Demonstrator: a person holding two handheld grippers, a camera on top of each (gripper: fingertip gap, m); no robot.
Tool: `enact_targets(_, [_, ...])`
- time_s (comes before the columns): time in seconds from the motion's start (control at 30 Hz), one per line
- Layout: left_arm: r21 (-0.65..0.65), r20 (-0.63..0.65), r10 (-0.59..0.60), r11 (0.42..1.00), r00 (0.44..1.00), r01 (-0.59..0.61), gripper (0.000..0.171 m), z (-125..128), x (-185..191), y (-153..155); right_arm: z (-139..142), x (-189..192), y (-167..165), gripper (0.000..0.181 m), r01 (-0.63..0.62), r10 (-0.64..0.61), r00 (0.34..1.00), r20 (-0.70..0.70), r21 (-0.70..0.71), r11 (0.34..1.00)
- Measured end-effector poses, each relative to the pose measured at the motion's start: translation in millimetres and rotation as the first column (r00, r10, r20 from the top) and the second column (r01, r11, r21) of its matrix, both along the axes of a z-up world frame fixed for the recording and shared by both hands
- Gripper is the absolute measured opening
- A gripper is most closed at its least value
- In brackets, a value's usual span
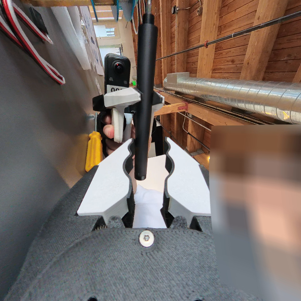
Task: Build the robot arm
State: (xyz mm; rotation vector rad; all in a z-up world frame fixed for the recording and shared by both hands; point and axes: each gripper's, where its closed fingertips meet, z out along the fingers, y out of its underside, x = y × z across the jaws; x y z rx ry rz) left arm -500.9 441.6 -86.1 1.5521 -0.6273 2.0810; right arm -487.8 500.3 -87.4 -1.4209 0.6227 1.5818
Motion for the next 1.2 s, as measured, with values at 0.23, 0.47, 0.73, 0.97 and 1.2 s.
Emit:
enact_targets(0.23, [0.009, -0.018, -0.022, 1.000, 1.000, 0.022, 0.030, -2.4, 1.0, -4.8, 0.0, 0.7, 0.2, 0.015, -0.007, 0.007, 1.000, -0.008, 0.002, 1.000])
enact_targets(0.47, [-0.055, -0.039, -0.047, 0.997, 0.998, 0.045, 0.026, 0.8, 0.7, -5.1, 3.2, 1.2, -0.6, 0.015, -0.006, 0.007, 0.999, -0.034, 0.017, 1.000])
enact_targets(0.73, [-0.023, -0.059, -0.039, 0.999, 0.998, 0.038, 0.016, -3.6, 2.1, -6.4, 3.2, 1.0, -0.6, 0.015, -0.014, 0.014, 0.999, -0.030, 0.018, 1.000])
enact_targets(0.97, [-0.008, -0.071, -0.007, 1.000, 0.997, 0.007, 0.016, -5.7, 2.7, -5.7, -0.9, 1.4, -1.3, 0.020, 0.007, -0.005, 0.992, 0.125, -0.015, 1.000])
enact_targets(1.2, [-0.008, -0.086, 0.007, 1.000, 0.996, -0.008, 0.016, -6.9, 3.3, -4.2, -4.3, -1.4, -4.7, 0.022, 0.009, 0.013, 0.955, 0.296, -0.073, 0.997])
